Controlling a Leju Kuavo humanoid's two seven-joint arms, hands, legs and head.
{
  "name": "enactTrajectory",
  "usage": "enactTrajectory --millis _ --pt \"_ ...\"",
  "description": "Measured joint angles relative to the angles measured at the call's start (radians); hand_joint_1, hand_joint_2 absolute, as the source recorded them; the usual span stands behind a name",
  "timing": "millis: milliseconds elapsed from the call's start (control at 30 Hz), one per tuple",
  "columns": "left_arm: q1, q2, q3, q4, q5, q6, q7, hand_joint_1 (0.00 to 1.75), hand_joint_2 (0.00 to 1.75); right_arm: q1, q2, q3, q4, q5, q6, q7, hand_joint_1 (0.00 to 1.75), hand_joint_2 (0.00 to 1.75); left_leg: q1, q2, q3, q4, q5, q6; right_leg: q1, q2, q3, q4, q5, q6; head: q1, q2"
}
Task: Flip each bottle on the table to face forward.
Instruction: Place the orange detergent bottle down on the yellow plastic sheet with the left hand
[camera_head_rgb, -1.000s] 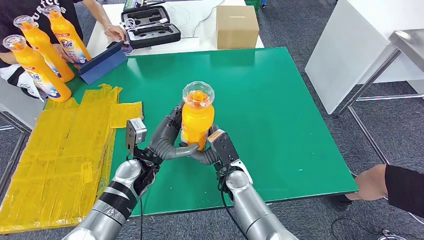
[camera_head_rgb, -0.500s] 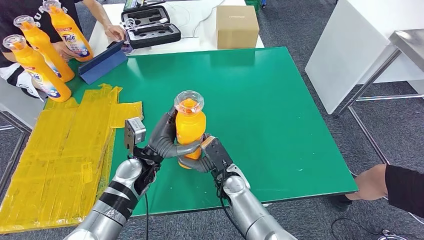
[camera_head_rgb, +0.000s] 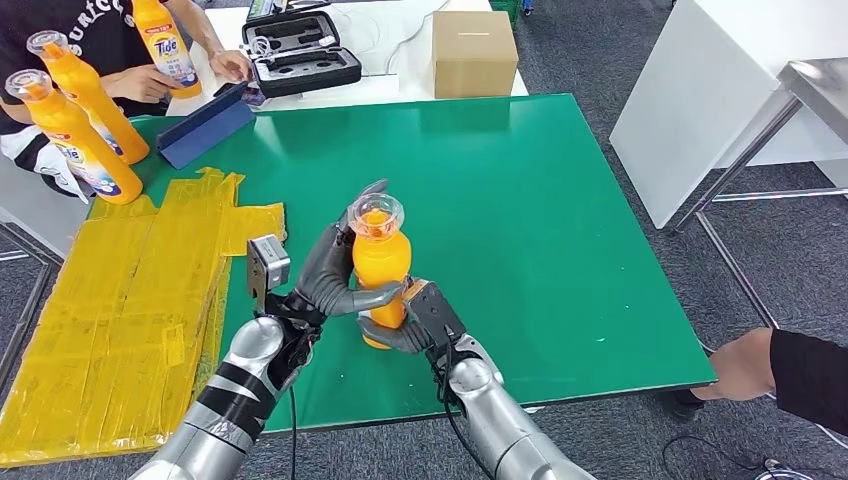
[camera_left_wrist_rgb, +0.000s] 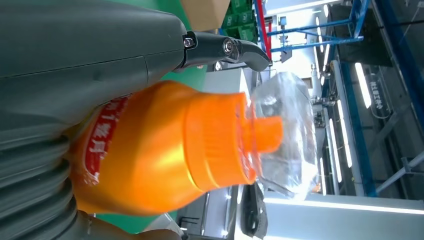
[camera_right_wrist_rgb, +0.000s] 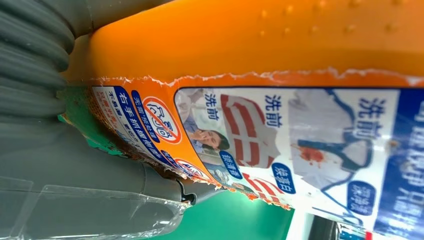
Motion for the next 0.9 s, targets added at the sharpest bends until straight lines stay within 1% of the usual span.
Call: enactTrajectory --millis 267,400,567,900 --pt "-0.002 -0.001 -0.030 0.007 -0.032 -0.016 -0.001 0.00 1.75 -0.002 -0.002 -0.001 0.023 0.012 -0.009 0.000 1.75 1.75 0.000 0.000 0.000 0.000 0.000 0.000 0.000 0.000 0.000 0.000 0.000 0.000 0.000 0.000" --pt "-0.007 -0.001 -0.036 0.020 -0.050 -0.011 -0.005 0.00 1.75 -0.002 -0.004 -0.001 0.022 0.028 -0.029 -0.002 1.75 1.75 0.000 0.000 0.000 0.000 0.000 0.000 0.000 0.000 0.000 0.000 0.000 0.000 0.000 0.000" --pt "-0.010 -0.001 -0.035 0.041 -0.059 0.002 -0.009 0.00 1.75 -0.001 -0.008 0.004 -0.010 0.065 -0.059 0.004 1.75 1.75 0.000 0.000 0.000 0.000 0.000 0.000 0.000 0.000 0.000 0.000 0.000 0.000 0.000 0.000" --pt "-0.023 -0.001 -0.034 0.059 -0.061 0.008 -0.015 0.00 1.75 0.004 -0.013 0.016 -0.055 0.080 -0.065 0.018 1.75 1.75 0.000 0.000 0.000 0.000 0.000 0.000 0.000 0.000 0.000 0.000 0.000 0.000 0.000 0.000"
